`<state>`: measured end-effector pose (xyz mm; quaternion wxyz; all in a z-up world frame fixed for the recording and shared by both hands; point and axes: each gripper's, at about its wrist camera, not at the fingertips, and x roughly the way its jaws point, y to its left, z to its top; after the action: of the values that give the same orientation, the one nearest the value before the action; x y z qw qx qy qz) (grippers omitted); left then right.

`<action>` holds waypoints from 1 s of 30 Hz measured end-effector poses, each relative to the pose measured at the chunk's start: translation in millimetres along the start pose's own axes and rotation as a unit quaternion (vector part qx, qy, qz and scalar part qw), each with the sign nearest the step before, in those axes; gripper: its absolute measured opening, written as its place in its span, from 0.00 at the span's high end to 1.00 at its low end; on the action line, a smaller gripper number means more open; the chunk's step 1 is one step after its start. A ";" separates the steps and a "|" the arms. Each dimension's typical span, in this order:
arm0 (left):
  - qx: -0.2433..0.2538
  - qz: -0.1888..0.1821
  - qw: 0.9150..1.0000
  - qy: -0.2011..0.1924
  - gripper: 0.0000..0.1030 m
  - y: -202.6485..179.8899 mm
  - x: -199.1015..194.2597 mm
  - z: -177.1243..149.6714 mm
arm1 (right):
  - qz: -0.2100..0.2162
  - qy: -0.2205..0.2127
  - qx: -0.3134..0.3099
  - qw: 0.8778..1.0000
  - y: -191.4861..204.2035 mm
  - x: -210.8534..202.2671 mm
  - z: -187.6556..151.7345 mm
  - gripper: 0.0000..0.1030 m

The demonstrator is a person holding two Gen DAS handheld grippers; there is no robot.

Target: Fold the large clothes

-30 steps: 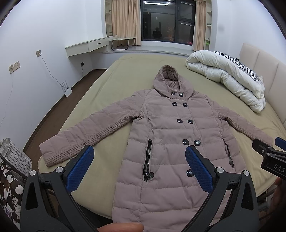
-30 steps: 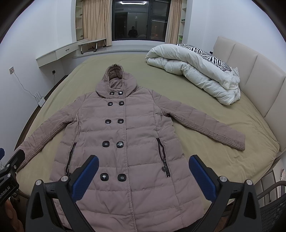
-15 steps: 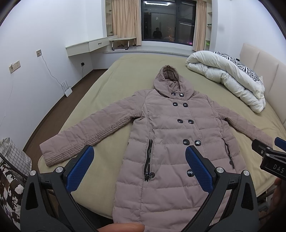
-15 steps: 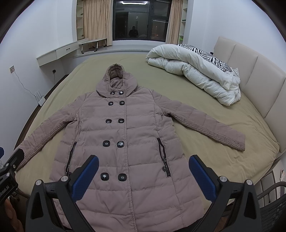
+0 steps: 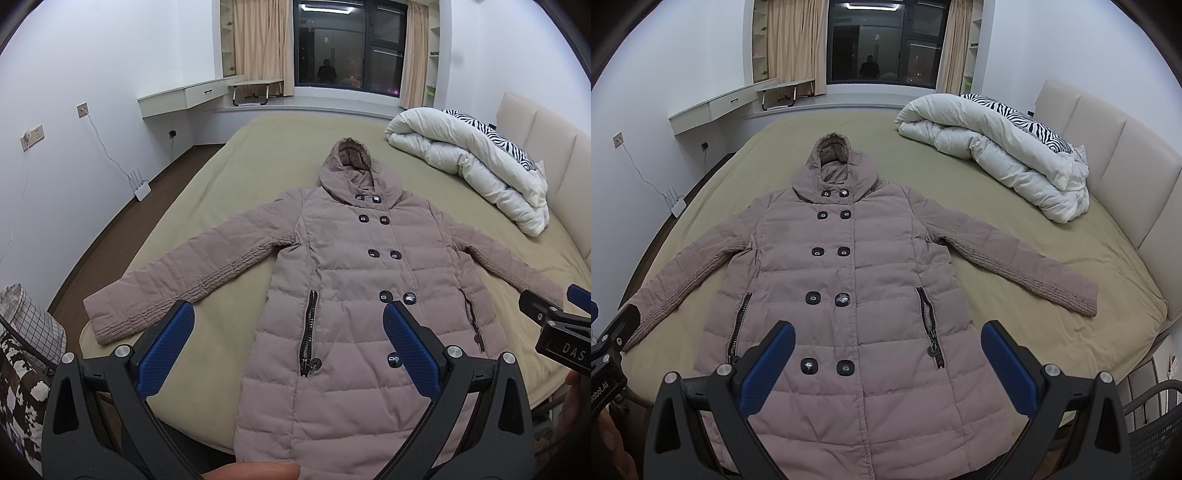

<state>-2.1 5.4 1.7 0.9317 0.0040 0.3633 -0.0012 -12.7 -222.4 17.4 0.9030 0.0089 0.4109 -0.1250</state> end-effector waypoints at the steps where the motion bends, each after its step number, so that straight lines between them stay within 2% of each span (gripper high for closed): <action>1: -0.001 0.000 1.000 0.000 0.00 2.6 -2.7 0.8 | 0.000 0.000 0.000 1.000 -0.3 0.3 -0.1 0.00; 30: -0.012 0.001 1.000 0.006 0.00 8.9 7.0 -6.7 | -0.002 0.003 -0.001 1.000 3.8 2.8 -5.8 0.00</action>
<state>-1.3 14.4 -7.9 0.9295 -0.0067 0.3687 0.0042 -14.3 -218.6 11.2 0.9015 0.0073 0.4138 -0.1263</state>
